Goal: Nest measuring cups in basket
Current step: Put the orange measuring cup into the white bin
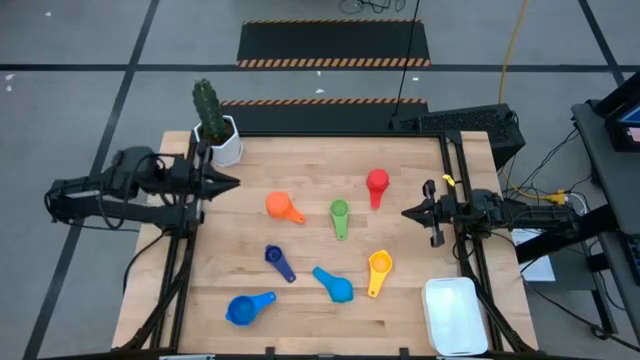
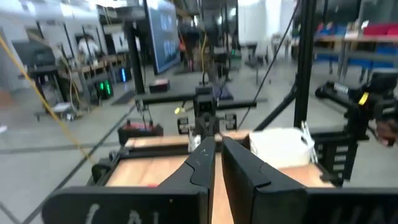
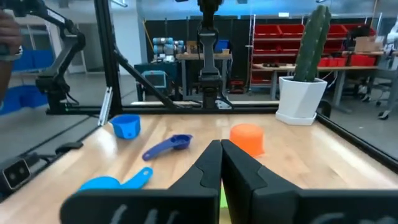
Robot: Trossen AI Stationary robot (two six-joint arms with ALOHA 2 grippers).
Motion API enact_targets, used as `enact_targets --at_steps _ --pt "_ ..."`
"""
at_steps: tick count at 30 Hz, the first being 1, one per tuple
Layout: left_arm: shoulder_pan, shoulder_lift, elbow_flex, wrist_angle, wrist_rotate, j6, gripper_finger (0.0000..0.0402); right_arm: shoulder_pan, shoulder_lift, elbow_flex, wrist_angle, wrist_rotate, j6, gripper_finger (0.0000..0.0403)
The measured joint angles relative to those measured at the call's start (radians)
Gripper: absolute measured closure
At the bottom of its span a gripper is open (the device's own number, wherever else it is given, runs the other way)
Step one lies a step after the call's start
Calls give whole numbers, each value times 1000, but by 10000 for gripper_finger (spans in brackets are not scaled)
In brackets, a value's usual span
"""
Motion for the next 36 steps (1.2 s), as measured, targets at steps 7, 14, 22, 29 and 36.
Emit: enact_targets --at_steps 7,14,22,29,36 --pt "-1 196 163 -142 -19 5 369 0 0 0 9 -2 88 403" --pt "-51 324 173 -169 -89 27 369 0 0 0 10 -1 165 403" --pt "-201 480 172 -211 -312 75 369 1 19 34 95 50 222 403" --pt "-269 598 171 -212 -367 2 369 3 204 218 39 50 191 403" --pt "-294 712 171 -211 -375 -70 366 3 496 449 -92 71 125 403"
